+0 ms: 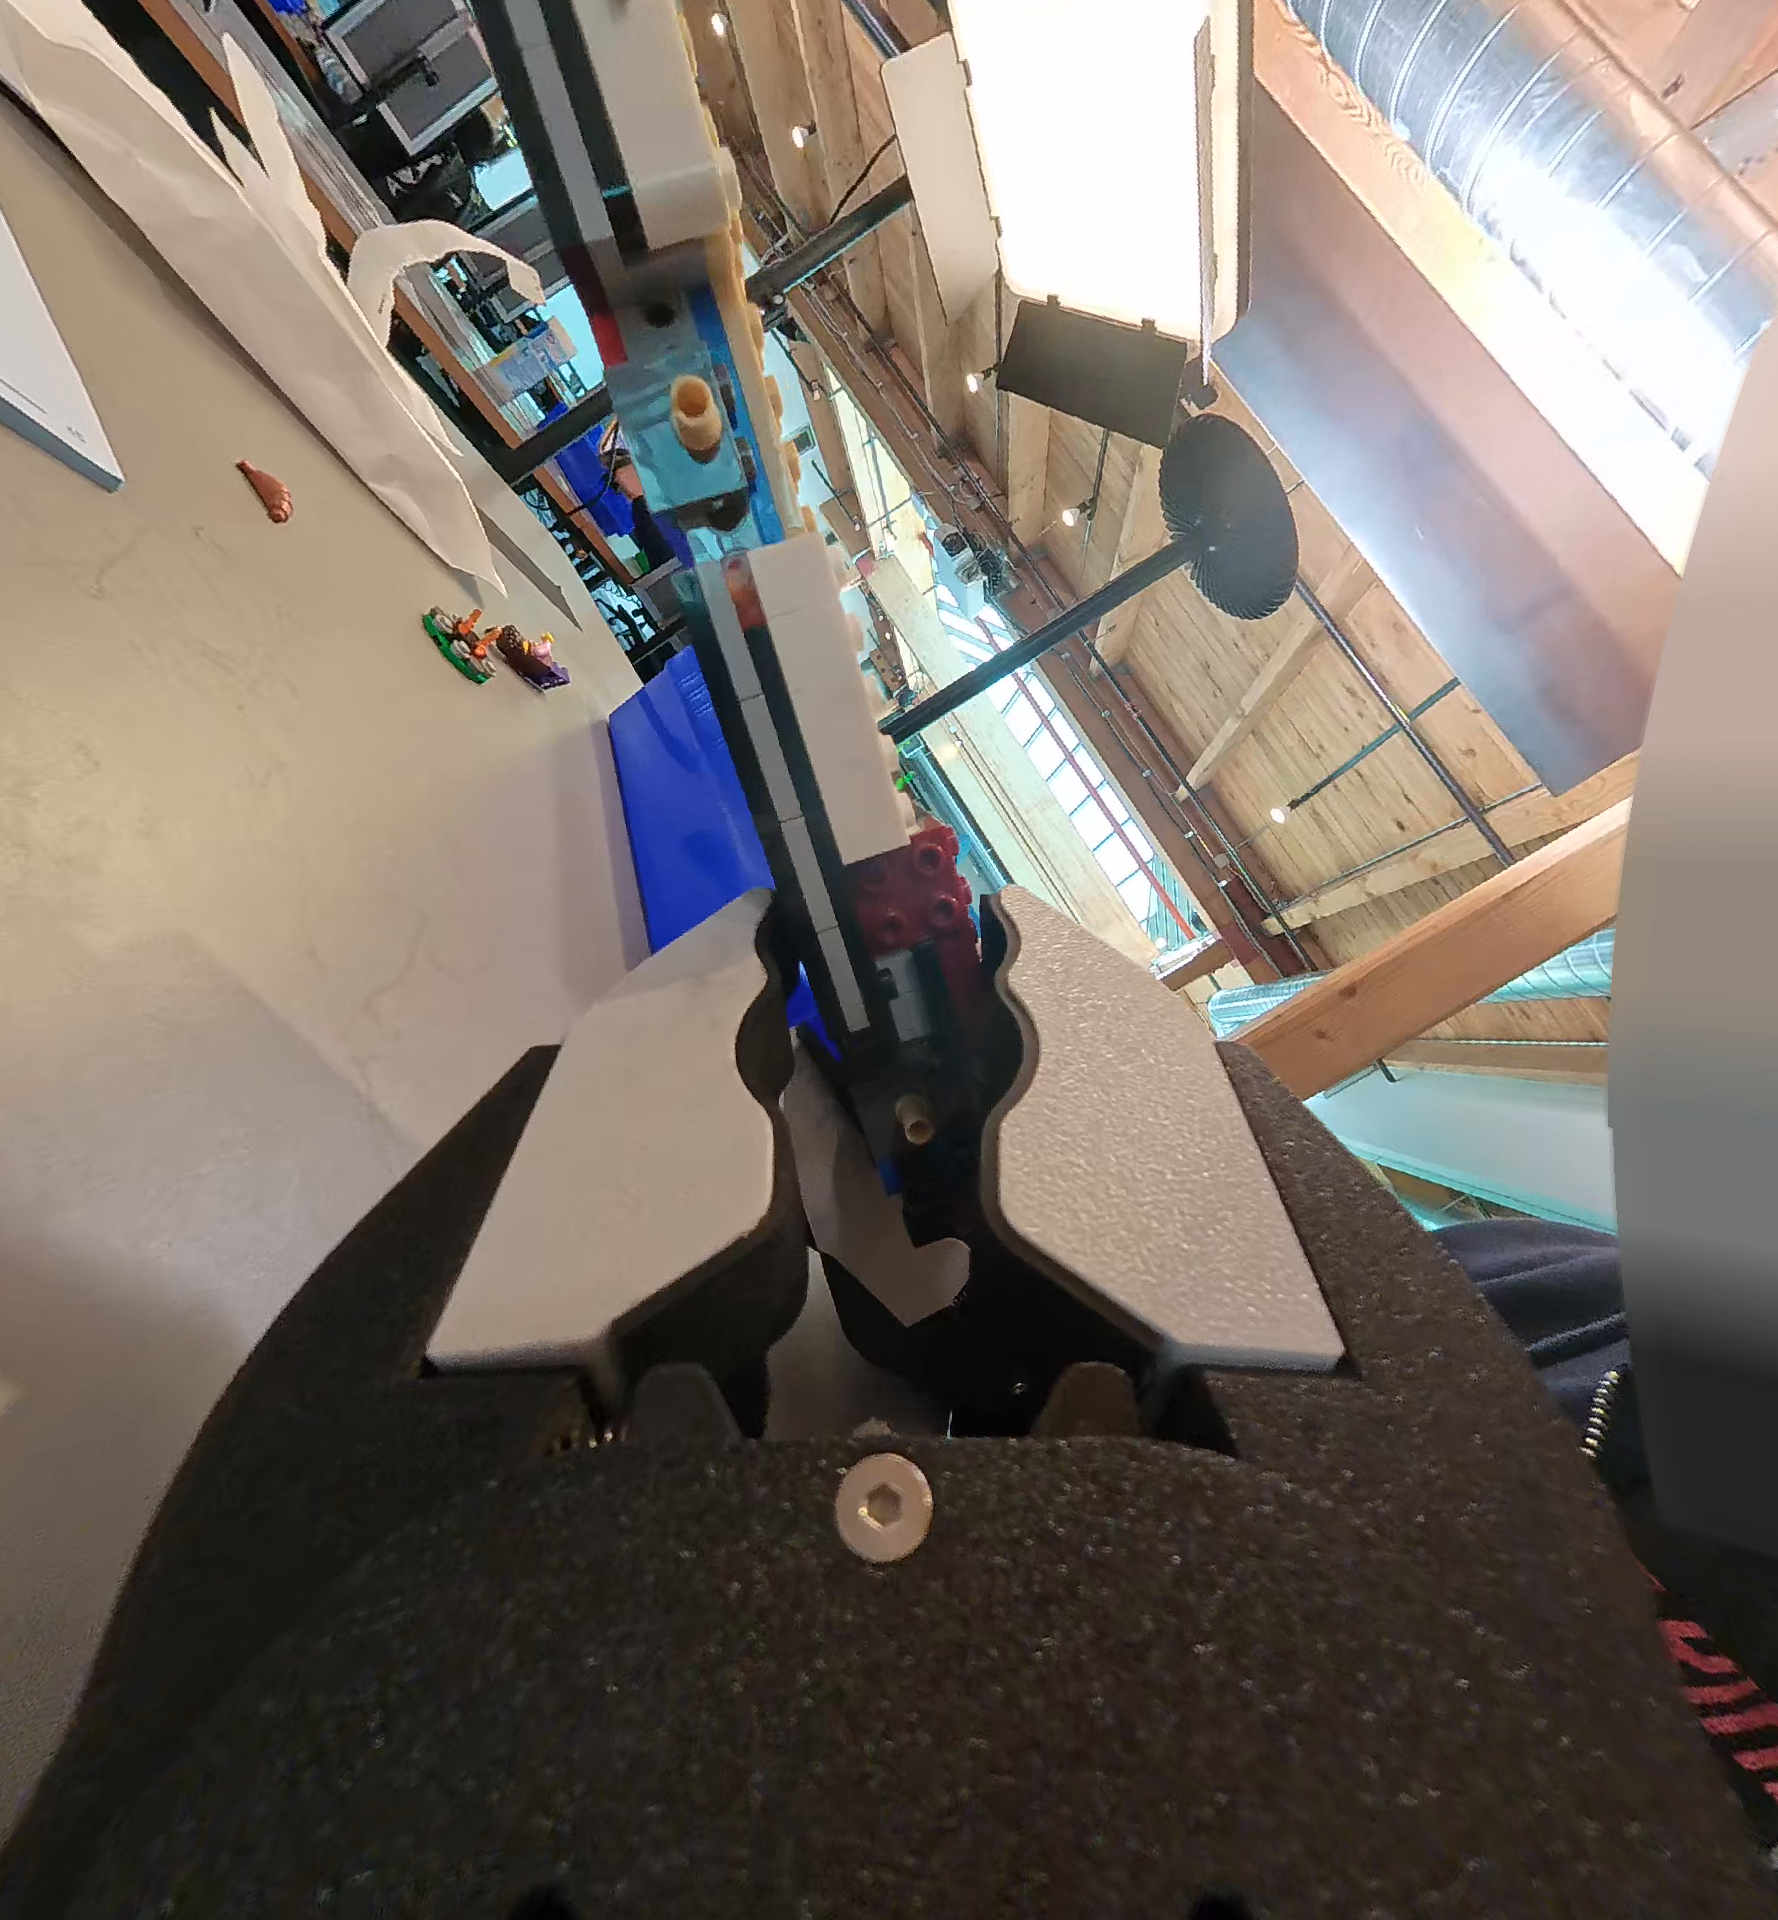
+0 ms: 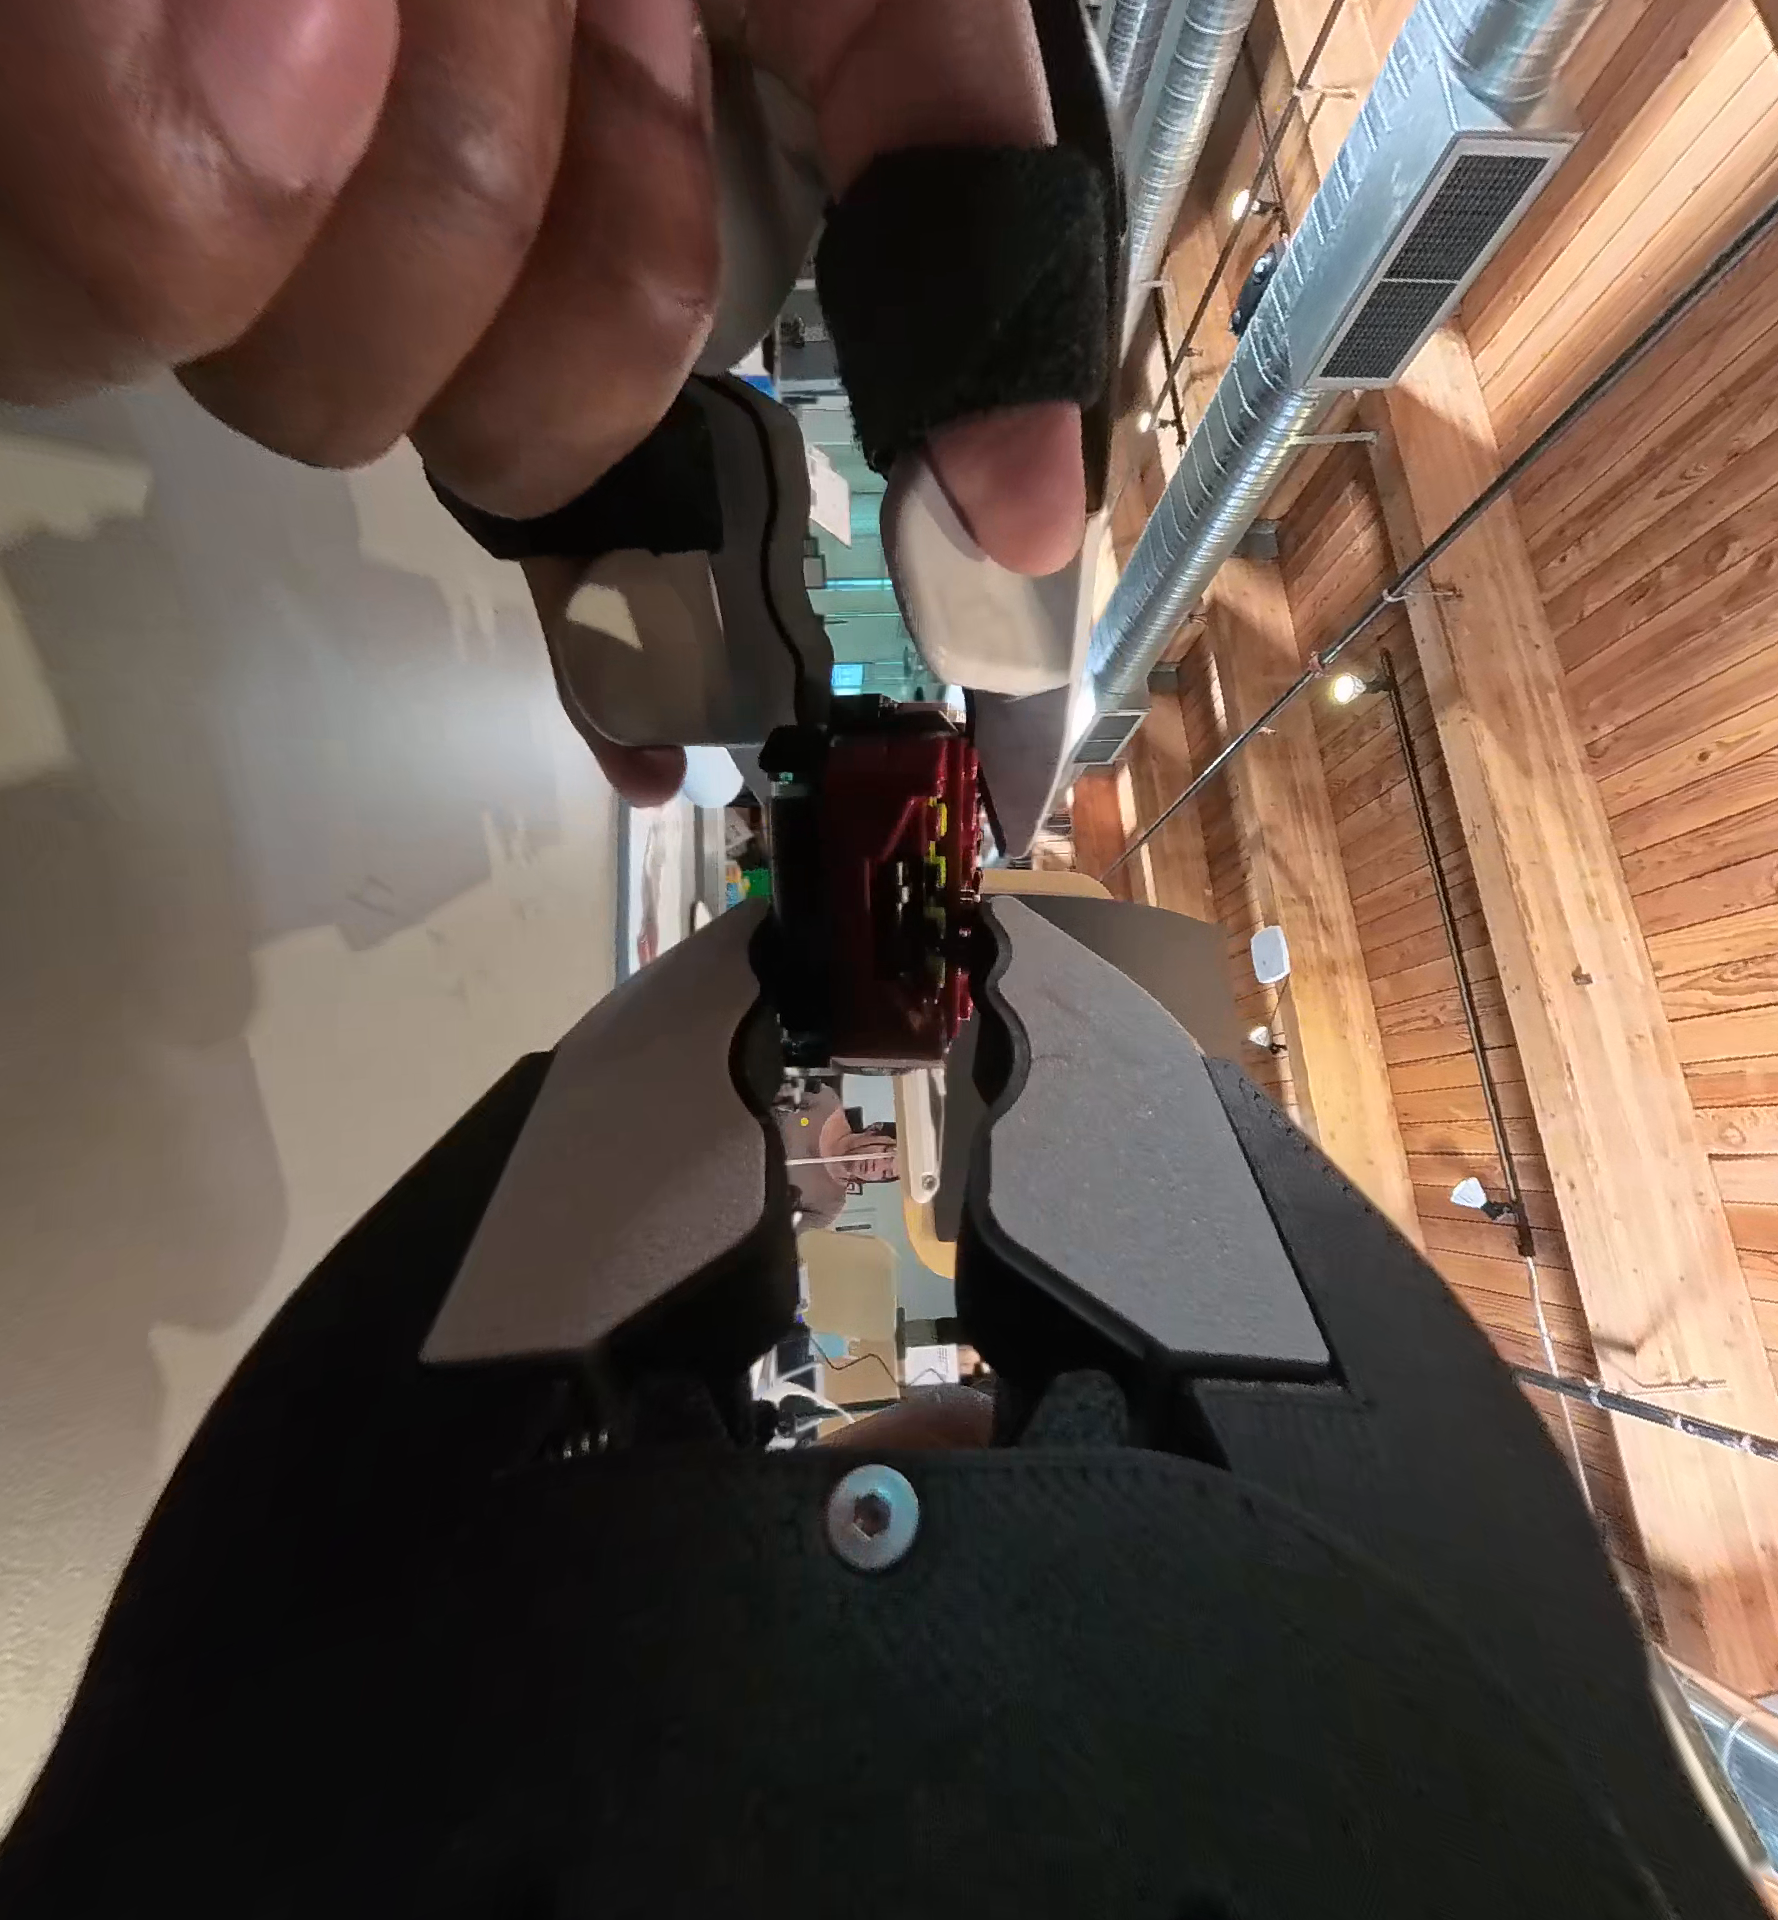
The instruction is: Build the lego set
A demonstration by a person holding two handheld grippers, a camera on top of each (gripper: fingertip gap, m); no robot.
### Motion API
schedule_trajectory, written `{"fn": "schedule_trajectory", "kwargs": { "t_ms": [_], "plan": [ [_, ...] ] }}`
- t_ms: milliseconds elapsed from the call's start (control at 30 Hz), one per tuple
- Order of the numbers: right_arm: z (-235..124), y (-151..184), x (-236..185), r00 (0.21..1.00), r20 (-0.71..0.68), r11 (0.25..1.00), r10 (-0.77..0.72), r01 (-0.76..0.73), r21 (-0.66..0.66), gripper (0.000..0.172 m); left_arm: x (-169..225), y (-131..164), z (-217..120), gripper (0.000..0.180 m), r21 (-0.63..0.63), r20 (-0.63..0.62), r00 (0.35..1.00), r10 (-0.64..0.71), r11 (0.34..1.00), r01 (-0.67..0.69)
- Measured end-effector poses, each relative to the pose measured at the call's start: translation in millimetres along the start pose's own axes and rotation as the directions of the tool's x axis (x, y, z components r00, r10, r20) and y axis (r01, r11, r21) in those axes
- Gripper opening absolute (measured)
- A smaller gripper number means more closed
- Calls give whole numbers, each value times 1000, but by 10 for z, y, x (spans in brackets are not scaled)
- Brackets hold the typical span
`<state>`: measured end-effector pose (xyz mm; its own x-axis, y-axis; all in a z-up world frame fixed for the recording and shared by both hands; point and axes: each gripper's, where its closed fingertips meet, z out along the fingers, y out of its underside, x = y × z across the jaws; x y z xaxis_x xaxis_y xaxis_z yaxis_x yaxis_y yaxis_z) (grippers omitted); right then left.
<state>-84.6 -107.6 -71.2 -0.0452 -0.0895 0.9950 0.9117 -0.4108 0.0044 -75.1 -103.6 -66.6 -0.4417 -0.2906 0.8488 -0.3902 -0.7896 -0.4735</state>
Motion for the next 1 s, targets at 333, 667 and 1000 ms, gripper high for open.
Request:
{"fn": "schedule_trajectory", "kwargs": {
  "t_ms": [333, 667, 1000],
  "plan": [
    [33, 72, -11, 999, -24, 995, 49, -51, -85, 35, -36, -58, 8, 34, 52, 28, 1000, 10, 999, -11],
    [124, 200, -17, 995, -55, 973, 79, -90, -215, 37, -68, -28, 20, 35, 87, 33, 997, -74, 994, 71],
    [209, 279, -42, 993, -39, 947, 110, -117, -299, 38, -85, 38, 13, 34, 69, 48, 994, -95, 993, 92]
  ]
}}
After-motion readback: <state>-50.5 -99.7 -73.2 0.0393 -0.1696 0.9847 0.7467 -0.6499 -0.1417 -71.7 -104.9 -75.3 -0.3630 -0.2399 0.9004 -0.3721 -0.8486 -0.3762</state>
